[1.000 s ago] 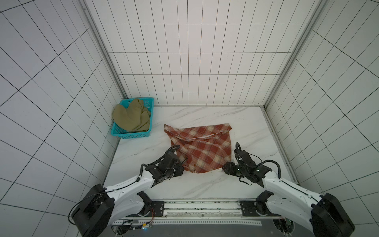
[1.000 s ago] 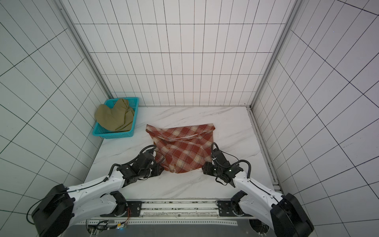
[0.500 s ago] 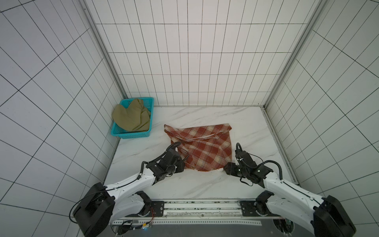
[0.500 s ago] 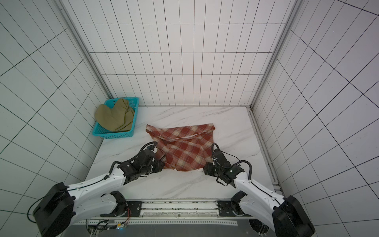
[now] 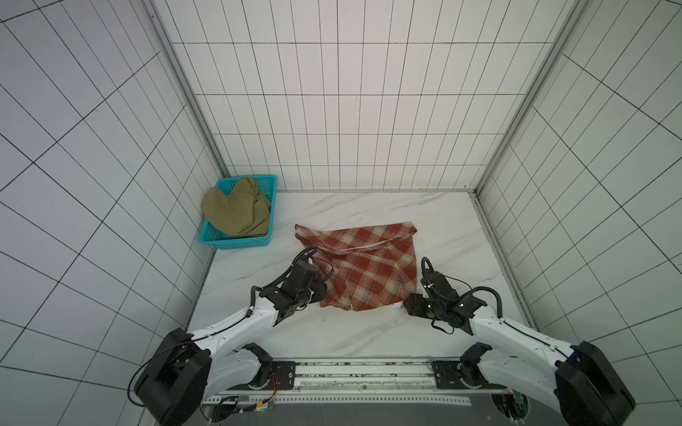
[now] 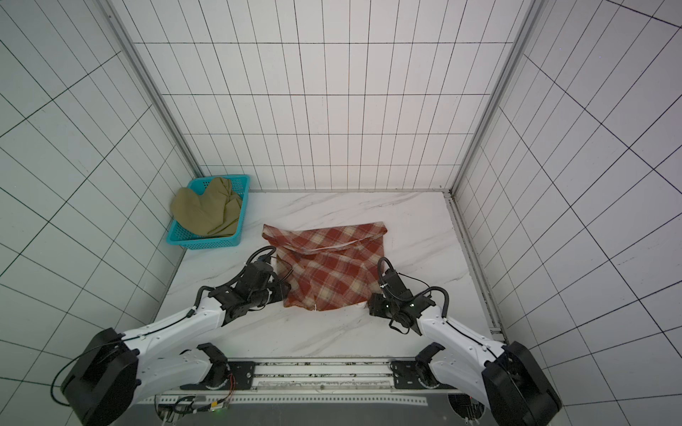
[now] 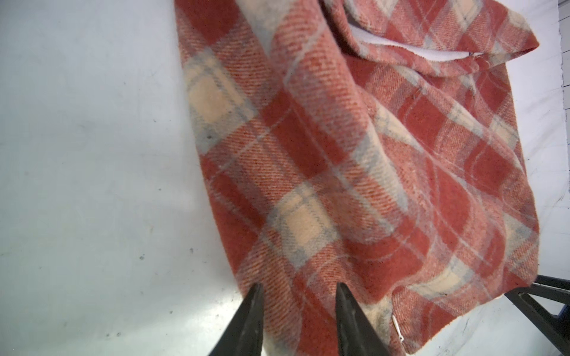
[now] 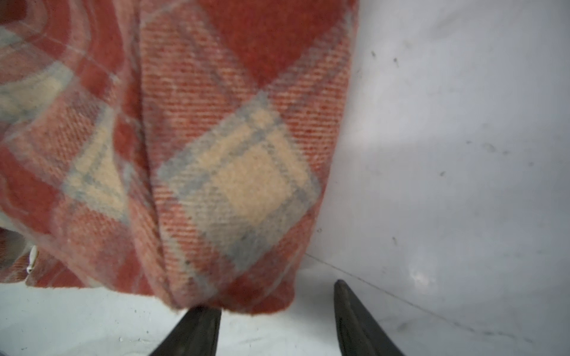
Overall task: Fold and stack skirts
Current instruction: Flatten out the skirt at the center of the table.
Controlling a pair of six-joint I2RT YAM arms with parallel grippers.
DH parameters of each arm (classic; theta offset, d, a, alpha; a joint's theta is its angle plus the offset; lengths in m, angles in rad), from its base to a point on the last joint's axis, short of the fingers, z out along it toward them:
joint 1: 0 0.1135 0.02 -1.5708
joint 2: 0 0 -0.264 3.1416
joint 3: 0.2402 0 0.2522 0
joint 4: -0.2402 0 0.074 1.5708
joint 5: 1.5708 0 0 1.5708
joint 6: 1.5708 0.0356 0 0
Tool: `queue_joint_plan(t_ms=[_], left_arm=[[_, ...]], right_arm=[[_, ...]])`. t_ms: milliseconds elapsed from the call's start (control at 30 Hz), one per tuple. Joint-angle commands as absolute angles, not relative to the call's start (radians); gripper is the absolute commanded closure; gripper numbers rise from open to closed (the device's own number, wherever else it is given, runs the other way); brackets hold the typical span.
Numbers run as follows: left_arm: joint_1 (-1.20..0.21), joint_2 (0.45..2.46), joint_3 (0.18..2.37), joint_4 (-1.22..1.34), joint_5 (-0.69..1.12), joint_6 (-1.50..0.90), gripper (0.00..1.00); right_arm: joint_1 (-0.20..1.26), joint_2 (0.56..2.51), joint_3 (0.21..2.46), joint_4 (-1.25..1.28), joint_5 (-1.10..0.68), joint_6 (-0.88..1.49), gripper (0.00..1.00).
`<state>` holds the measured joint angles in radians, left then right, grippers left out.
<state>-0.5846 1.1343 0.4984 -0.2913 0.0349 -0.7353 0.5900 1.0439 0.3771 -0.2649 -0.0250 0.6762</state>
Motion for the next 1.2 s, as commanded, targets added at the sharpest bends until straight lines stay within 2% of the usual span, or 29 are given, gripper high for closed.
queue_joint_plan(t_ms=[0, 33, 133, 233, 267, 533, 733, 933, 967, 1000, 1067, 1133, 1167], left_arm=[[-0.578, 1.148, 0.516, -0.269, 0.056, -0.722, 0.62], [-0.578, 1.149, 0.514, -0.269, 0.065, -0.722, 0.62], [-0.578, 1.148, 0.511, -0.281, 0.095, -0.716, 0.6], [-0.578, 1.134, 0.501, -0.307, 0.119, -0.71, 0.57], [-0.577, 1.128, 0.495, -0.313, 0.127, -0.711, 0.56], [-0.58, 1.099, 0.449, -0.331, 0.188, -0.709, 0.52], [-0.589, 1.081, 0.409, -0.283, 0.263, -0.701, 0.45], [-0.596, 1.141, 0.396, -0.19, 0.275, -0.734, 0.46], [-0.598, 1.154, 0.396, -0.172, 0.279, -0.737, 0.5], [-0.598, 1.167, 0.397, -0.159, 0.28, -0.742, 0.59], [-0.598, 1.185, 0.405, -0.145, 0.28, -0.742, 0.84], [-0.594, 1.191, 0.426, -0.157, 0.267, -0.734, 1.0], [-0.589, 1.185, 0.446, -0.174, 0.261, -0.725, 1.0]], right_arm=[[0.597, 1.072, 0.388, -0.204, 0.002, 0.652, 0.43], [0.598, 1.08, 0.394, -0.189, 0.007, 0.646, 0.44], [0.597, 1.098, 0.413, -0.161, 0.016, 0.624, 0.6], [0.597, 1.108, 0.439, -0.166, 0.03, 0.602, 0.95], [0.597, 1.103, 0.449, -0.173, 0.031, 0.593, 1.0], [0.597, 1.006, 0.565, -0.302, 0.054, 0.561, 1.0], [0.597, 1.04, 0.619, -0.331, 0.012, 0.551, 1.0], [0.597, 1.064, 0.628, -0.313, -0.012, 0.557, 1.0], [0.597, 1.061, 0.63, -0.312, -0.011, 0.557, 1.0], [0.597, 1.058, 0.632, -0.313, -0.009, 0.557, 1.0], [0.597, 1.053, 0.646, -0.319, -0.001, 0.556, 1.0], [0.597, 1.048, 0.676, -0.343, 0.015, 0.548, 1.0], [0.597, 1.05, 0.698, -0.359, 0.027, 0.537, 1.0]])
